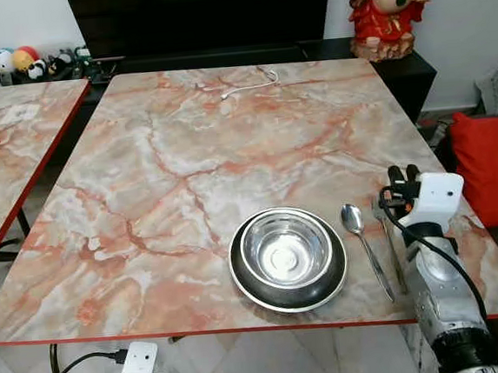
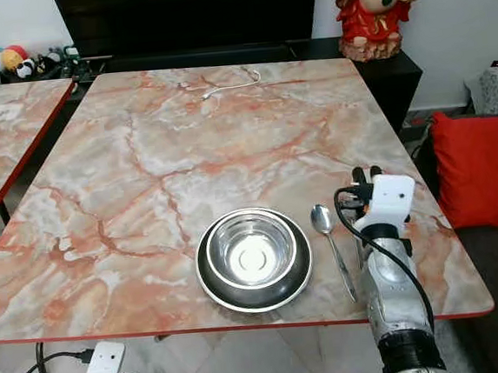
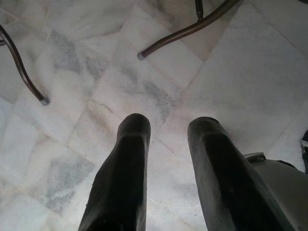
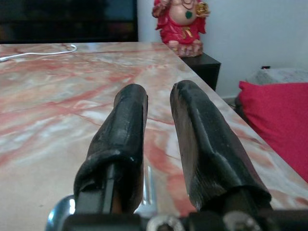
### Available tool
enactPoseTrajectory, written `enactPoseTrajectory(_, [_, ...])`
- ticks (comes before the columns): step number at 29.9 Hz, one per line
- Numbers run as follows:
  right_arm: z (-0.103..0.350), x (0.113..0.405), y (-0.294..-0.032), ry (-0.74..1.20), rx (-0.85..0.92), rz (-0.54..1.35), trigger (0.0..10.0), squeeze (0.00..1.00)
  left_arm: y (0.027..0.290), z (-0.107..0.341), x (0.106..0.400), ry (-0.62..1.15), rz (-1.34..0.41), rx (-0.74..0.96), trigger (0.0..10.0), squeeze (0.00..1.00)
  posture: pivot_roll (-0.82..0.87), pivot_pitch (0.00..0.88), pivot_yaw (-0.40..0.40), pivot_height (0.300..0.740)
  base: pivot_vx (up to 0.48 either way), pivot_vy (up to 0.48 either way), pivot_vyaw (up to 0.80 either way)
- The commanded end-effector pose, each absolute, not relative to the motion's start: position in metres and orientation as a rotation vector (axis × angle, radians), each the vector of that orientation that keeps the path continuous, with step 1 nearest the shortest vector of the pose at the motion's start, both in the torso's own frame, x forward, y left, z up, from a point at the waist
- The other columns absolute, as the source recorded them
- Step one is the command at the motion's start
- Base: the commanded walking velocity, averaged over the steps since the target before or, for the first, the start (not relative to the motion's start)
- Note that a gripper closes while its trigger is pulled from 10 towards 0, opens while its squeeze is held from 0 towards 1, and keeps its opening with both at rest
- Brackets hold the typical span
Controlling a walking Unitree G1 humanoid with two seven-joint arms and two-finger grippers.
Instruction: Setting the table
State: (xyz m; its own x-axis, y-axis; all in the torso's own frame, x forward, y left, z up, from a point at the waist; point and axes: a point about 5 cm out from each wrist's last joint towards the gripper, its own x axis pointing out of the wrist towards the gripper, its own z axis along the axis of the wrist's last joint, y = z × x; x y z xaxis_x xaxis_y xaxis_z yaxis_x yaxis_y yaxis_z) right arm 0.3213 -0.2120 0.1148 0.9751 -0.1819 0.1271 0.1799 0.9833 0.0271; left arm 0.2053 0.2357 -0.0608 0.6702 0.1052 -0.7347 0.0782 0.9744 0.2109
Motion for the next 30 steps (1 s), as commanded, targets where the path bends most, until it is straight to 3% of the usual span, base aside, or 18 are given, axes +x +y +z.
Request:
enactPoseTrajectory(1, [0.12,0.32,-0.214,-0.164,0.026,-0.198,10.0,0.0,0.236,-0.064,0.2,0.86,0.018,0.215,10.0,0.0,0.04,0.016,-0.005,0.74,0.0,0.0,0.0])
enactPoseTrajectory(20, [0.129,0.319,-0.212,-0.239,-0.004,-0.163,10.0,0.0,0.236,-0.065,0.198,0.873,0.004,0.224,10.0,0.0,0.05,0.0,0.005,0.74,0.0,0.442,0.0])
enactPoseTrajectory(30, [0.135,0.32,-0.209,-0.275,-0.008,-0.145,10.0,0.0,0.236,-0.063,0.201,0.864,0.01,0.22,10.0,0.0,0.05,0.003,0.002,0.74,0.0,0.48,0.78])
